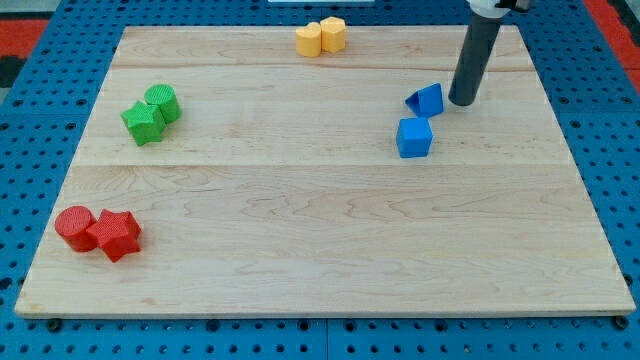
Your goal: Push the blue cube towards center right
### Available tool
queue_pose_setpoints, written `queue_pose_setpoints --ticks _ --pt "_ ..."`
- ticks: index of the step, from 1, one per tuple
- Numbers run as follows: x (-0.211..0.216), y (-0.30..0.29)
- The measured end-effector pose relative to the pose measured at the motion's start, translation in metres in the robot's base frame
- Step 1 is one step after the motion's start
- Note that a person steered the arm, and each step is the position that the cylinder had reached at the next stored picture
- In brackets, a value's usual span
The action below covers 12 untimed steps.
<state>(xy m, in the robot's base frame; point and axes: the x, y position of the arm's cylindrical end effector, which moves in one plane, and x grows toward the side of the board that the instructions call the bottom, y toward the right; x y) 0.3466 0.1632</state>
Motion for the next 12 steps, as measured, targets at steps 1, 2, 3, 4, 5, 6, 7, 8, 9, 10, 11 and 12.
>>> queue_pose_setpoints --ticks 1,2,3,4,5,6,7,8,9,10,11,12 --pt "0.008 -0.060" --pt "0.003 -0.068" --pt "0.018 -0.064" --pt "0.043 -0.120" --pt "0.060 -0.105" --pt "0.062 -0.063" --pt "0.068 -0.020" --pt "0.075 -0.003" --pt "0.101 -0.011" --pt "0.110 0.022" --pt "0.092 0.003" --pt "0.080 0.005"
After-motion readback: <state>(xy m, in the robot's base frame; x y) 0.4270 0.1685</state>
